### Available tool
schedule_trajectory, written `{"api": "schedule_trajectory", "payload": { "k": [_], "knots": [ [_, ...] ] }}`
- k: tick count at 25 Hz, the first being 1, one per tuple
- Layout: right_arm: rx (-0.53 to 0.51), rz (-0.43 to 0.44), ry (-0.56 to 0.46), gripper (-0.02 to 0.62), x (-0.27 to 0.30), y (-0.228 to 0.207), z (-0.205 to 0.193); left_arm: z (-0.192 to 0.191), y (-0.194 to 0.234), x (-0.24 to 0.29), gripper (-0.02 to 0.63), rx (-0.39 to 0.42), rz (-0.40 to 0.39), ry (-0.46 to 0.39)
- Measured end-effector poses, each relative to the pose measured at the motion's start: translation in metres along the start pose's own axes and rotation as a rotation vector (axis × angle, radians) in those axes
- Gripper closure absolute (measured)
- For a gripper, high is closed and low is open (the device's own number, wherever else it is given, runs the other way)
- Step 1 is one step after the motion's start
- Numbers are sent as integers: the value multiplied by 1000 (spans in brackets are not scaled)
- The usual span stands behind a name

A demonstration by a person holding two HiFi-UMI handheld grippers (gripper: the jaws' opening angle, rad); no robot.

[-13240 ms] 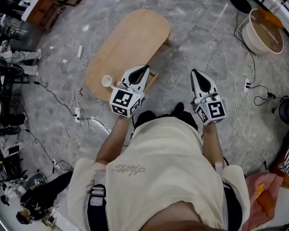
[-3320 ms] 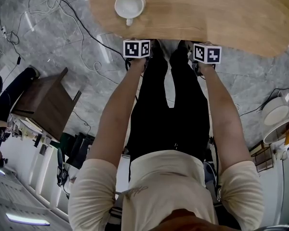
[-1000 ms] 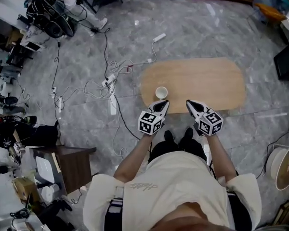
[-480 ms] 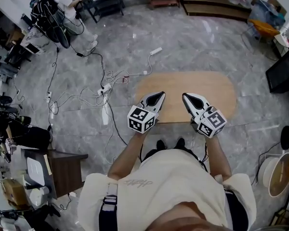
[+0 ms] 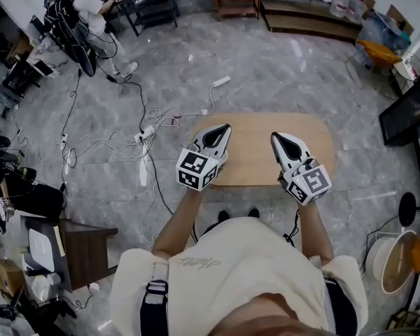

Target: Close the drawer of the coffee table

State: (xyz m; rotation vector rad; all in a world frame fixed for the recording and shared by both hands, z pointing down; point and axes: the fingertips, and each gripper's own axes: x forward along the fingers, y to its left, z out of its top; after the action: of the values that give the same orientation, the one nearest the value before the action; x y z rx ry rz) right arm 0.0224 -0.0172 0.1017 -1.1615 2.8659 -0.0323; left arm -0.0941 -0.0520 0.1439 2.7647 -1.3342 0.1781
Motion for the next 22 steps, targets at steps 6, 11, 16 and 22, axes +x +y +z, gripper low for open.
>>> {"api": "schedule_trajectory", "payload": {
  "k": [6, 11, 16, 22],
  "knots": [
    [28, -7, -10, 603, 2, -4, 4, 7, 1, 5, 601, 1, -10, -3],
    [22, -9, -12, 603, 3, 2, 8, 15, -2, 4, 601, 15, -25, -5],
    [12, -30, -25, 603, -7, -12, 17, 18, -14, 12, 601, 23, -41, -8],
    [47, -44, -31, 603, -13, -11, 10, 6, -18, 4, 601, 23, -43, 20]
  ]
}}
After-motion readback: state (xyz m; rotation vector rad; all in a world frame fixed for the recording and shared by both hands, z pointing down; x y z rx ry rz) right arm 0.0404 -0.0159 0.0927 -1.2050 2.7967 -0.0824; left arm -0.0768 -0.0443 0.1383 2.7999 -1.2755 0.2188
